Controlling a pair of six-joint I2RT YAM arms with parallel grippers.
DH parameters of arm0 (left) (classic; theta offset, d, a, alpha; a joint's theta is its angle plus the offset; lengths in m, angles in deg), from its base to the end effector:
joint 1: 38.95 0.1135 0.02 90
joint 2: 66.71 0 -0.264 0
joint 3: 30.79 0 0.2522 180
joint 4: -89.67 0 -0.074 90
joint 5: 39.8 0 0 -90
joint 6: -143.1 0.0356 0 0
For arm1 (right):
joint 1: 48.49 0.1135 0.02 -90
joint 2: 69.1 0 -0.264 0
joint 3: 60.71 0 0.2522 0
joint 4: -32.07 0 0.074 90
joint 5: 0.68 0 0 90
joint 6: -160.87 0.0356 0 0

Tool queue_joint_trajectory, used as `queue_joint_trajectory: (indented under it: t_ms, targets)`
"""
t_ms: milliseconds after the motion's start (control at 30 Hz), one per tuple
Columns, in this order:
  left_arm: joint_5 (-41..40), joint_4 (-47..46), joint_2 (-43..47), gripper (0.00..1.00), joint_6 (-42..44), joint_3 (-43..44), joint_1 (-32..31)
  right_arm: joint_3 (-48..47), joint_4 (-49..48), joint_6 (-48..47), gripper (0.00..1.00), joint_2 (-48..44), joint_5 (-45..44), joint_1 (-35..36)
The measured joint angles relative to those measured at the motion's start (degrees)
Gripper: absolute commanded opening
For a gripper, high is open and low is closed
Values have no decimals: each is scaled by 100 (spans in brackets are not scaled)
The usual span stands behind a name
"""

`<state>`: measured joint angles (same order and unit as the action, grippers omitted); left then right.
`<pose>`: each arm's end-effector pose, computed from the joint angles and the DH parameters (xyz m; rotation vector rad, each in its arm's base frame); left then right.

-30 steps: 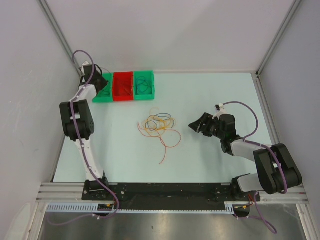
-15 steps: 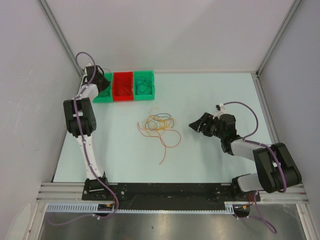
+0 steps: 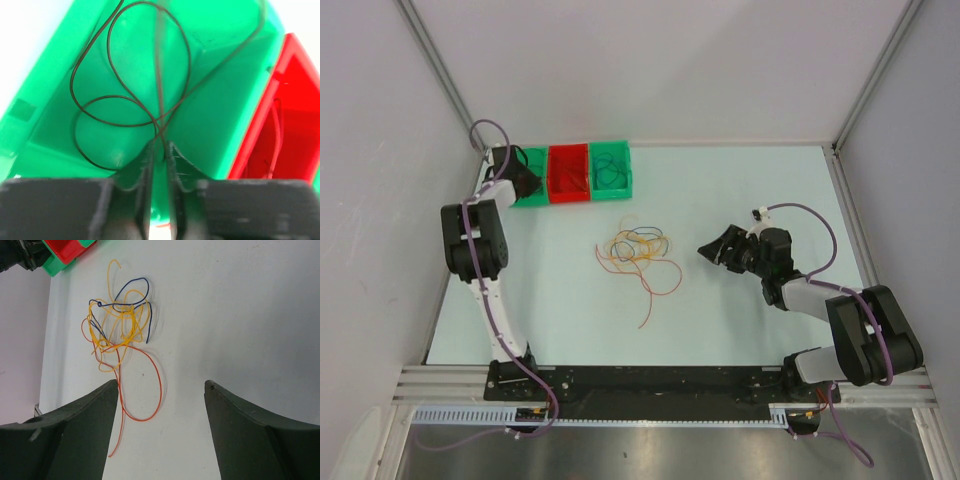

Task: Untangle the cables
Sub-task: Place the cable in the bin.

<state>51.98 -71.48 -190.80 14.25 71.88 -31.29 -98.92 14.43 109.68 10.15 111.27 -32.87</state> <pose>0.4822 0.0637 0.1692 -0.8904 2.1139 -0.3201 0.2460 0.0826 0.1648 0.1577 2.0802 0.9786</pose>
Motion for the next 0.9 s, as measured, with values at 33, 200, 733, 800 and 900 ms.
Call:
queue_joint_trajectory:
  t_ms: [33,200,733,800,900]
  targets:
    - [-2,20,39,29,13,0,2,0,2,0,74,0,0,0]
    - [-33,151,402,42,131,0,-2,0,2,0,74,0,0,0]
    - [-468,629,1858,57,573,-299,-13,0,9,0,74,0,0,0]
    - [-483,680,2109,58,658,-461,-42,0,9,0,74,0,0,0]
    - [-533,721,2601,58,811,-826,-142,0,22,0,74,0,0,0]
